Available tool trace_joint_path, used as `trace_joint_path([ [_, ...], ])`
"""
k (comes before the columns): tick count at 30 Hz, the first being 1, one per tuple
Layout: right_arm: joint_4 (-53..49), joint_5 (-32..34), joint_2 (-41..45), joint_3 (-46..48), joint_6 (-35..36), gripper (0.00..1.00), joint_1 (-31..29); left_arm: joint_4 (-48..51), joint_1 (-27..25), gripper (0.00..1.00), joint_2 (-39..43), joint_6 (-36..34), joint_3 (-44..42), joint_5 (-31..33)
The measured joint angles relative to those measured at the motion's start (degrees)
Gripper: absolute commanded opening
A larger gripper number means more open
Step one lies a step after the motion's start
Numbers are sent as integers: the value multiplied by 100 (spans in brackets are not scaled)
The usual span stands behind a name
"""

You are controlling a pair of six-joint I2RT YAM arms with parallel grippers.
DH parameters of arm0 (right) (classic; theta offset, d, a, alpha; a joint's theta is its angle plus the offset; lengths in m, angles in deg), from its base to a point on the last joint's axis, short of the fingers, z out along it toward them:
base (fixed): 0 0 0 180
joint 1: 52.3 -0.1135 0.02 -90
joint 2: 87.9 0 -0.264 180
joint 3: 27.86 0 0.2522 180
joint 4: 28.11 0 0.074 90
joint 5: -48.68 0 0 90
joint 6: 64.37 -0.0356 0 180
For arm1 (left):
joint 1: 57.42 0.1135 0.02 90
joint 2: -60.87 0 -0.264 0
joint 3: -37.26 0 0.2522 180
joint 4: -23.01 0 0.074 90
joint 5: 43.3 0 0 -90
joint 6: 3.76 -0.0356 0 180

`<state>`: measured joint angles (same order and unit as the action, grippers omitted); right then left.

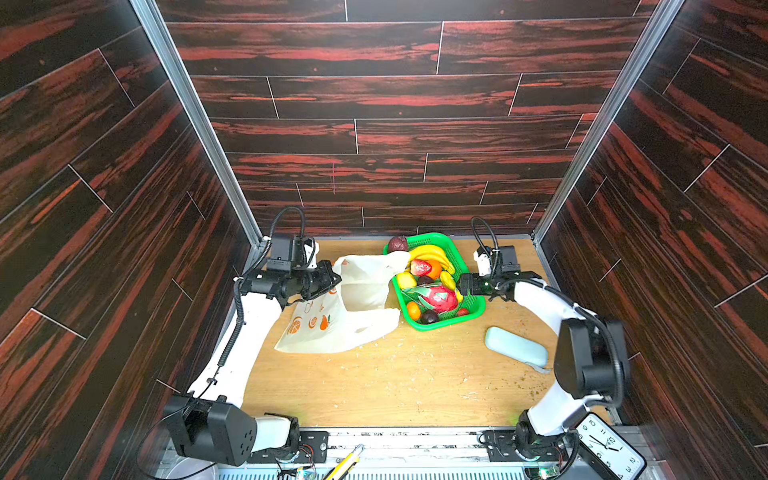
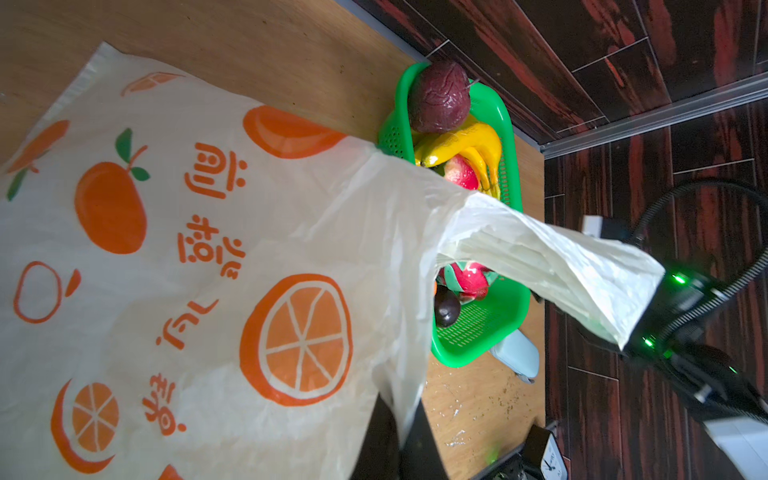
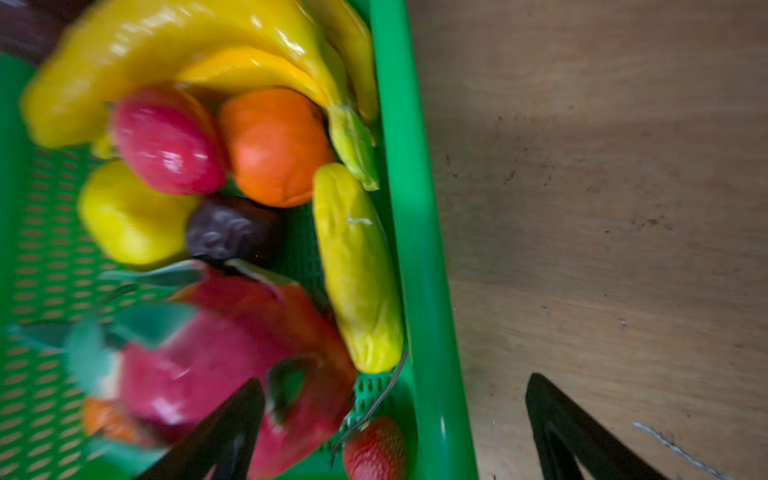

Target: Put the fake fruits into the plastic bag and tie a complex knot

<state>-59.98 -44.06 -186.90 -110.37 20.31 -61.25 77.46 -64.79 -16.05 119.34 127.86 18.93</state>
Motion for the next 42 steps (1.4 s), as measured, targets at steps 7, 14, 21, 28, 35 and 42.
trace_joint_path([
  [7,-157,332,-109,-13,-2,89,236,-31,4,0,2,-13,0,-319],
  [14,-223,457,-85,317,20,87,640,-46,4,0,2,-17,0,-424],
  [21,-463,671,225,761,-4,85,938,-42,4,0,15,-83,0,-409],
  [28,-678,1115,857,1174,-7,85,1298,-42,4,0,59,-142,0,-435],
  [35,-822,1394,1362,1622,-87,88,1419,-44,4,0,59,-160,0,-481],
  [42,-966,1585,1939,2039,-295,90,1462,-44,4,0,59,-186,2,-511],
])
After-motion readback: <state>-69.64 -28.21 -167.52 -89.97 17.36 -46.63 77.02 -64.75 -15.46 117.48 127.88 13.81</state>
